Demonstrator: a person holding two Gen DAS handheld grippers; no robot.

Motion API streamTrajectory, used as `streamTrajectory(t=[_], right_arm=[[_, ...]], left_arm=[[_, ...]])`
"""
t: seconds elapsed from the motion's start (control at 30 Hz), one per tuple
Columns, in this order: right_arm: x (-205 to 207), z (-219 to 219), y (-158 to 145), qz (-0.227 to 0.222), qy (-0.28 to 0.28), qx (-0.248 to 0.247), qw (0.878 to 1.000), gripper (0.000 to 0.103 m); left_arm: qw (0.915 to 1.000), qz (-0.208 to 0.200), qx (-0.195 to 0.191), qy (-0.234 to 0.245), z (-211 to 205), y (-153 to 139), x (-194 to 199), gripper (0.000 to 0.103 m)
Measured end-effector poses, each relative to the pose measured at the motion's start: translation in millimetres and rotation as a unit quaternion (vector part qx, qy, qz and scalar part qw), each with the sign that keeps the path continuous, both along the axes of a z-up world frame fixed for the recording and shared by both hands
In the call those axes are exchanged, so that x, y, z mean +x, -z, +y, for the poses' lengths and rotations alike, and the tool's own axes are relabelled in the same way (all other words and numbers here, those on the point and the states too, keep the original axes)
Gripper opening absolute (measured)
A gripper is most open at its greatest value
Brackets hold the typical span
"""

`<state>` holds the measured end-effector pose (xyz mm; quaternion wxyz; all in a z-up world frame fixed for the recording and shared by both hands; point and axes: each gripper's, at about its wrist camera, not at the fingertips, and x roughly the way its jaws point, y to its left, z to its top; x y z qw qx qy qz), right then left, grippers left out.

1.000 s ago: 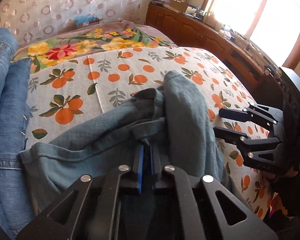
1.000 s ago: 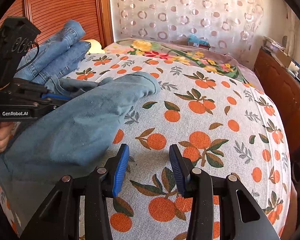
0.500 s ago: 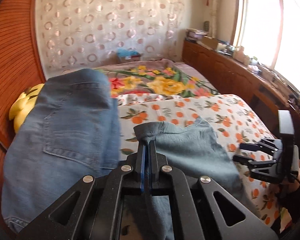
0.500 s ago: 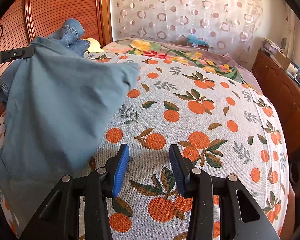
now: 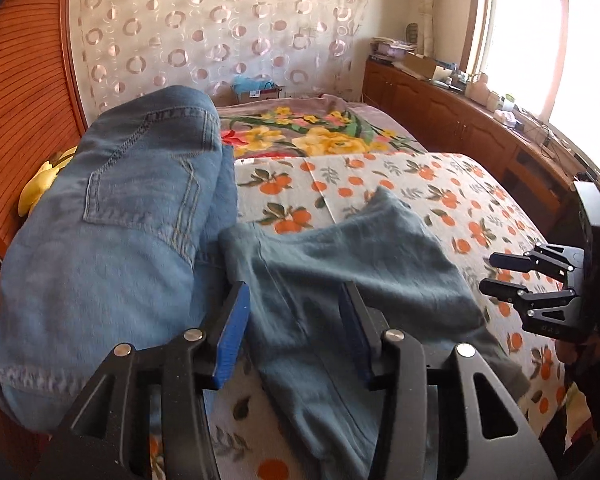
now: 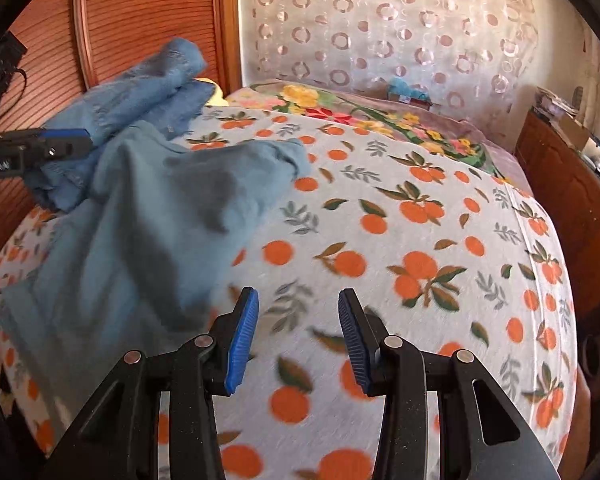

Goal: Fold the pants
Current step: 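Release the pants with both grippers and smooth the folded pants flat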

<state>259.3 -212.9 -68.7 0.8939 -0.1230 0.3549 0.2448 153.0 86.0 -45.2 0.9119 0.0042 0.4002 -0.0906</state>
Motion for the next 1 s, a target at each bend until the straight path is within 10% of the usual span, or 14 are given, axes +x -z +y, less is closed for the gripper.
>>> streamTrajectory(t=[0.53, 0.77, 1.0], right_arm=[[-111, -20, -6, 0.001, -0.006, 0.042, 0.999, 0.043], [-129, -11, -4, 0.005, -0.024, 0.04, 0.999, 0.016], [-122, 6, 1, 0.014, -0.02, 0.039, 0.999, 0.014]], left_arm=[[0.9991, 0.039, 0.005, 0.015, -12, 41, -88, 0.047], [0.9989, 0.047, 0.005, 0.002, -6, 54, -109, 0.047], [0.9992, 0.039, -0.005, -0.011, -2, 61, -120, 0.047]])
